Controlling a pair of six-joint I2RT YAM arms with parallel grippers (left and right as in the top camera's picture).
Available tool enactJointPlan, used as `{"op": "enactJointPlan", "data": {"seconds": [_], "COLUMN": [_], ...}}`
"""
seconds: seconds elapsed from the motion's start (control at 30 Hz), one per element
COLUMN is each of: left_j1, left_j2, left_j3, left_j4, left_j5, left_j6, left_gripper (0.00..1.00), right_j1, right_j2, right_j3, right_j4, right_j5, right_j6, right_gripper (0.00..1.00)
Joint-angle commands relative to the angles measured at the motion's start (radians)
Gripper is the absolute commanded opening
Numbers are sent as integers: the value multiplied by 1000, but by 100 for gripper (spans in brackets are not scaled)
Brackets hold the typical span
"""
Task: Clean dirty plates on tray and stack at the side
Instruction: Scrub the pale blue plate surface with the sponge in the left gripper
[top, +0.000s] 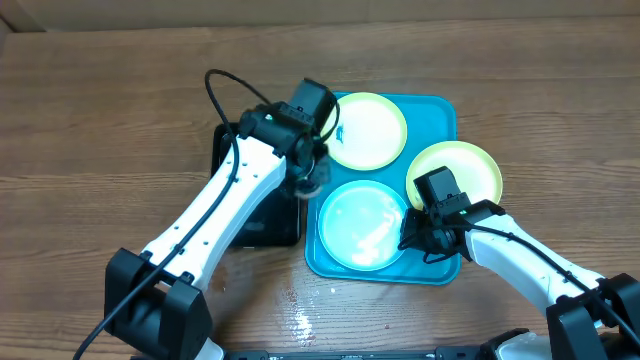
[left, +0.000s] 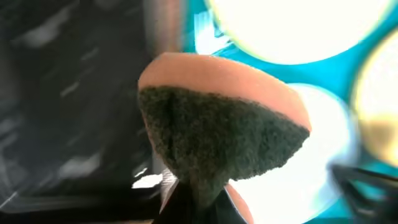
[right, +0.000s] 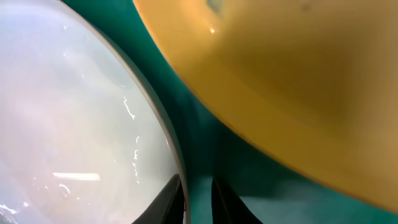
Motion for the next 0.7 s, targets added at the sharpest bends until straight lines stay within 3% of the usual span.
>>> {"op": "enactJointPlan", "data": {"seconds": [0.0, 0.33, 0.67], "left_j1": [-47, -134, -66], "left_j2": [10, 60, 233], "left_j3": [-41, -285, -278], "left_j4": [133, 454, 467], "left_j5": [252, 319, 225], "left_j6": [129, 46, -12], "left_gripper": [4, 4, 4], "right_j1": [-8, -8, -8], "right_j2": [6, 6, 6], "right_j3": [1, 1, 1], "right_j4": [10, -5, -13], "right_j5": [29, 28, 17], "right_j6": [2, 1, 1], "right_gripper": [18, 17, 17]}}
